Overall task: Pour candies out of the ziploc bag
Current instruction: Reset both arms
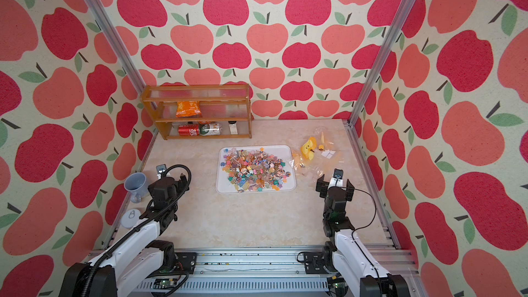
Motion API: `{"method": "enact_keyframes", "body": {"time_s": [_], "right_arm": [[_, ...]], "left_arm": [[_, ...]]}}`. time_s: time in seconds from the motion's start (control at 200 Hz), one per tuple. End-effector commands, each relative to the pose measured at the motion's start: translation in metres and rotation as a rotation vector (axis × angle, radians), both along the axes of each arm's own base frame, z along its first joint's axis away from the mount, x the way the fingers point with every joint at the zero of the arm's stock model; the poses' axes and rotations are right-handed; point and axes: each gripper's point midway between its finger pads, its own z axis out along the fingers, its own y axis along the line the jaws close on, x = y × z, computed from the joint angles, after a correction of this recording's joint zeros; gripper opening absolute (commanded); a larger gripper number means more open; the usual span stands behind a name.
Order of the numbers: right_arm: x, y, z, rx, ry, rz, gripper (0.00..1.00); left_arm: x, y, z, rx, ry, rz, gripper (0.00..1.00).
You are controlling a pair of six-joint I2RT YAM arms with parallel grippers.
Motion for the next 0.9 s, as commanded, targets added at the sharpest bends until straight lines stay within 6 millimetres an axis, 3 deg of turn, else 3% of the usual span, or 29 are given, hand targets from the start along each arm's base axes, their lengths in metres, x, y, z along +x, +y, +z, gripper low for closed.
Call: {"method": "enact_keyframes", "body": {"time_s": [0.0, 0.425, 0.895], "right_arm": [[0.000, -0.002, 0.008, -0.006, -0.043, -0.016, 0.99], [0.000, -0.001, 0.009, -0.003, -0.075, -0.004, 0.99], [0.020, 0.007, 0.010, -0.021, -0.109, 0.021, 0.99]], "left_arm": [[0.001, 0.001, 0.004, 0.013, -0.033, -0.009, 0.99], [-0.006, 0.003, 0.013, 0.013, -0.122, -0.007, 0.99], [-0.003, 0.006, 0.014, -0.009, -0.160, -0.023, 0.99]]}}
